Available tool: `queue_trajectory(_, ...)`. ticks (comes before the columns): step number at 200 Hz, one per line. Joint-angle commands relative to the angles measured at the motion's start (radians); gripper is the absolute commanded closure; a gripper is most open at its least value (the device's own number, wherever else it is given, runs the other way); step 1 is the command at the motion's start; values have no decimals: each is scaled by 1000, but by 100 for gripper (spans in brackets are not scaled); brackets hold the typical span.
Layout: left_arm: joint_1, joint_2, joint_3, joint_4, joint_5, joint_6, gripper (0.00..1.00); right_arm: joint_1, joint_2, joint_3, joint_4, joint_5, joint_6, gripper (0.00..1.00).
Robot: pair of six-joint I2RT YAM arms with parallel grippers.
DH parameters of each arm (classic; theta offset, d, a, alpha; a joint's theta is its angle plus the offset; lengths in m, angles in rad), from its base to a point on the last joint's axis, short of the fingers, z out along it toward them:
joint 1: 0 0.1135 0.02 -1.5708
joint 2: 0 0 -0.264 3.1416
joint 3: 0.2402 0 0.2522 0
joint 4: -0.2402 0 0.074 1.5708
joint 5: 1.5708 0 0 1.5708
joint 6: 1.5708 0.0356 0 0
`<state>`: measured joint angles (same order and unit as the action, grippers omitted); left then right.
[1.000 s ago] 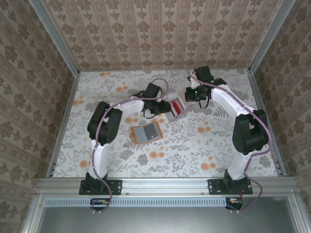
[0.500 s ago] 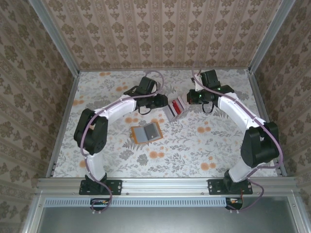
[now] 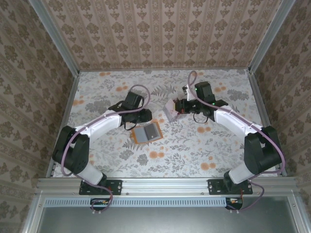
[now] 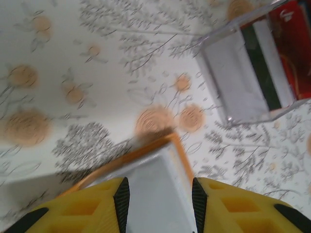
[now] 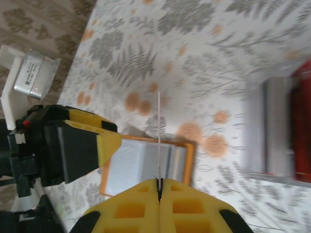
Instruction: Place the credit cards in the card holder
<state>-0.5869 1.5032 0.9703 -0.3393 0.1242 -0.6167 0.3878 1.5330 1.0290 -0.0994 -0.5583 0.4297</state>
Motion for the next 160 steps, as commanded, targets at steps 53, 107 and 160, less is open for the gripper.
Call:
queue_trajectory(53, 39, -132, -192, -48, -58, -56, 61, 221, 176, -74, 307, -15, 197, 95)
queue_trajectory(107, 42, -161, -269, -48, -64, -75, 69, 248, 248, -111, 373, 8, 264, 95)
queue_trajectory(160, 55, -135, -343, -15, -88, -85, 76, 270, 280, -119, 384, 19, 267, 95)
